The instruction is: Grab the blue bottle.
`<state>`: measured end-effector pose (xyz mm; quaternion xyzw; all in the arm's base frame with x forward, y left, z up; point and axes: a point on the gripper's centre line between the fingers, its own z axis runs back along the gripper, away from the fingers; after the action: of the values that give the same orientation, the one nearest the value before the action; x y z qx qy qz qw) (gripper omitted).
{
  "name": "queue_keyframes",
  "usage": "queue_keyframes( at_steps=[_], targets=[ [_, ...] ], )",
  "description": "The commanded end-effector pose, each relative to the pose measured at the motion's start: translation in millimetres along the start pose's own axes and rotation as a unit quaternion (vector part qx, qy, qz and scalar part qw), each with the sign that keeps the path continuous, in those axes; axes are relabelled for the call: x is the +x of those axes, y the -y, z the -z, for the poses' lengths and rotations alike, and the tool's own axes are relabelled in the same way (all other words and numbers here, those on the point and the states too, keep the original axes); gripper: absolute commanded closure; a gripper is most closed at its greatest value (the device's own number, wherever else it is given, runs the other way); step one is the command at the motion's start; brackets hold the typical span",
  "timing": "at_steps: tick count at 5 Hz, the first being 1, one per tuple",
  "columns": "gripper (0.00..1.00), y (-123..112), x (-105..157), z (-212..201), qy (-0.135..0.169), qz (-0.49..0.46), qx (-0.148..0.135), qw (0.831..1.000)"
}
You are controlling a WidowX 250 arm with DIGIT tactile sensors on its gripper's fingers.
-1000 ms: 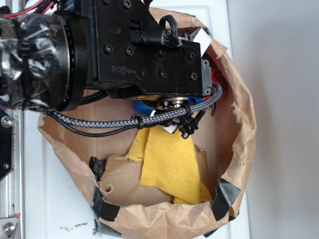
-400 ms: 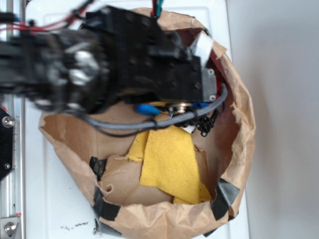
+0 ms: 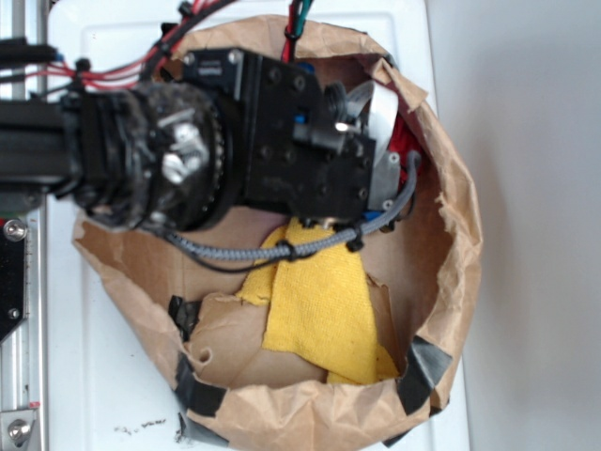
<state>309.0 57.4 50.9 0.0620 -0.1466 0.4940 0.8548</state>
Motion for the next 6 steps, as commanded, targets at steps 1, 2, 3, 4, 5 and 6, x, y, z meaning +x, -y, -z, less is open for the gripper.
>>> queue_keyframes(
  at_steps=[1, 2, 3, 4, 5, 6],
  targets=[
    [0.0, -35, 37, -36, -0.016, 0.005, -0.042, 0.999],
    [0.0, -27, 42, -30, -0.018, -0.014, -0.022, 1.0],
    [0.0, -14, 39, -15, 0.007, -0.026, -0.004, 1.0],
    [0.0, -5, 33, 0, 0.023, -0.024, 0.022, 0.999],
    [0.0, -3, 30, 2, 0.068, -0.032, 0.027, 0.997],
    [0.0, -5, 28, -2, 0.077, -0.036, 0.024, 0.996]
  ],
)
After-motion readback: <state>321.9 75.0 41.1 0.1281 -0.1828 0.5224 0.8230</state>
